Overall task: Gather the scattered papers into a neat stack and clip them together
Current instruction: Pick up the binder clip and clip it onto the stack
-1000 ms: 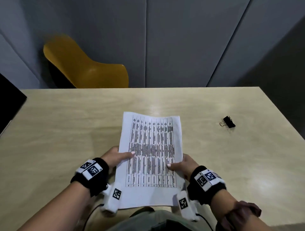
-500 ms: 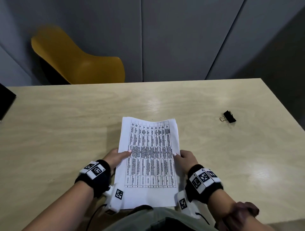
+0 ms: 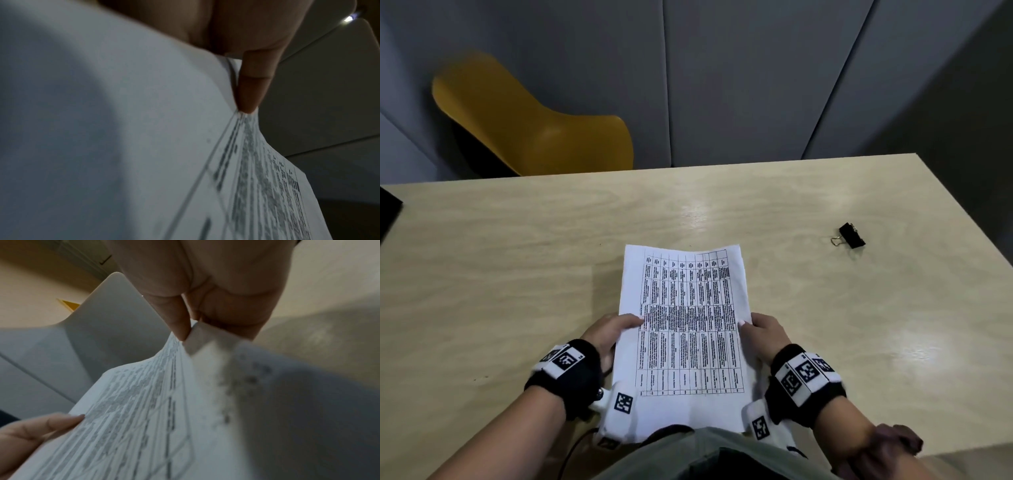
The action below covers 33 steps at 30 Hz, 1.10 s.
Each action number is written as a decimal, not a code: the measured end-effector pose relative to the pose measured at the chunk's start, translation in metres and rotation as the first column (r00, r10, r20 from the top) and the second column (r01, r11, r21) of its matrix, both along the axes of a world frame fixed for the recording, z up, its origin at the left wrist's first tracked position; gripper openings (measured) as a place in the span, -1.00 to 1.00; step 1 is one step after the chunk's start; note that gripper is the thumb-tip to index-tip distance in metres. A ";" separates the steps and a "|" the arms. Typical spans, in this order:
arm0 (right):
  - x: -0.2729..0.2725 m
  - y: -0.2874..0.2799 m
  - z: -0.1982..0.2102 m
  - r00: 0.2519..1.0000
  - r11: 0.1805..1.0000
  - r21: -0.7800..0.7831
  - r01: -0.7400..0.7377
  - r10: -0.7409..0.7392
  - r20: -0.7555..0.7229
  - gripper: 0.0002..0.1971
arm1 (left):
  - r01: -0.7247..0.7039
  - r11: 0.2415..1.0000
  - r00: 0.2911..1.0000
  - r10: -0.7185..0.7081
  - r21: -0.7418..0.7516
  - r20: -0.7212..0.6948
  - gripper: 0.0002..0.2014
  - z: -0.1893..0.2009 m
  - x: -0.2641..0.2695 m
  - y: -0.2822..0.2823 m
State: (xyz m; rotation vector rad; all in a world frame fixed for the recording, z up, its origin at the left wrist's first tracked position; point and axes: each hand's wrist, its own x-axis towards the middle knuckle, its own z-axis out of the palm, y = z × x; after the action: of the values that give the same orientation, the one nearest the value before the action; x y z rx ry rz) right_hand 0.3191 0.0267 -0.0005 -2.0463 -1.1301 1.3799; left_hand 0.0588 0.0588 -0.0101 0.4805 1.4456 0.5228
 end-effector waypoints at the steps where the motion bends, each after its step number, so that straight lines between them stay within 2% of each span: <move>1: 0.000 -0.003 -0.002 0.998 0.999 -0.001 0.038 -0.038 -0.059 -0.72 | 0.015 1.000 1.000 -0.015 0.006 0.015 -0.41 -0.001 0.000 -0.001; 4: 0.000 -0.008 -0.010 0.976 0.992 -0.035 0.118 -0.123 -0.182 -0.75 | 0.070 0.998 0.997 -0.070 0.011 0.022 -0.25 -0.006 -0.001 -0.002; 7: 0.000 -0.008 -0.009 0.971 0.991 -0.076 0.112 -0.126 -0.204 -0.77 | 0.069 0.997 0.998 -0.069 0.037 -0.002 -0.49 -0.005 0.004 -0.003; 9: 0.003 -0.005 -0.002 0.993 0.998 -0.068 0.016 -0.024 -0.117 -0.80 | 0.069 0.995 0.997 -0.066 0.070 -0.047 -0.57 -0.008 0.007 -0.004; 12: 0.019 0.008 0.005 0.979 0.986 -0.070 -0.153 0.161 0.125 -0.80 | 0.059 0.992 0.996 -0.050 0.114 -0.077 -0.58 -0.010 0.007 -0.002; 13: 0.027 0.014 0.006 0.971 0.987 -0.059 -0.147 0.156 0.183 -0.83 | 0.057 0.991 0.995 -0.047 0.121 -0.086 -0.53 -0.011 0.006 0.000; 15: 0.045 0.030 0.012 0.957 1.000 0.009 -0.027 0.023 0.288 -0.97 | 0.053 0.989 0.994 -0.039 0.140 -0.100 -0.36 -0.019 0.002 0.002; 18: 0.079 0.063 0.023 0.885 0.955 0.192 0.228 -0.285 0.369 -0.77 | 0.049 0.985 0.994 -0.032 0.166 -0.105 -0.16 -0.033 -0.004 0.005; 20: 0.101 0.085 0.030 0.815 0.916 0.283 0.285 -0.387 0.432 -0.68 | 0.041 0.981 0.994 -0.021 0.188 -0.108 -0.11 -0.035 -0.005 0.005; 23: 0.127 0.109 0.026 0.731 0.925 0.318 0.210 -0.364 0.577 -0.63 | 0.043 0.977 0.995 -0.022 0.209 -0.101 -0.04 -0.034 -0.004 0.002; 26: 0.147 0.125 0.016 0.694 0.961 0.255 0.109 -0.257 0.672 -0.66 | 0.047 0.975 0.995 -0.028 0.217 -0.093 -0.05 -0.042 -0.007 0.004; 29: 0.159 0.131 0.011 0.737 0.988 0.132 0.079 -0.147 0.660 -0.64 | 0.075 0.977 0.995 -0.059 0.199 -0.086 -0.05 -0.040 -0.006 0.005; 31: 0.161 0.129 0.010 0.758 0.986 0.146 0.086 -0.160 0.633 -0.63 | 0.083 0.978 0.994 -0.069 0.189 -0.080 -0.19 -0.037 -0.005 0.006; 33: 0.158 0.123 0.013 0.766 0.973 0.214 0.085 -0.201 0.611 -0.61 | 0.076 0.981 0.995 -0.064 0.176 -0.070 -0.18 -0.036 -0.005 0.007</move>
State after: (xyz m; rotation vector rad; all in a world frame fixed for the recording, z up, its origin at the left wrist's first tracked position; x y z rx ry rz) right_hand 0.4774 0.1498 0.0122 -2.4722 -1.2494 0.4776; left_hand 0.0542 0.0654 -0.0456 0.6938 1.4443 0.5879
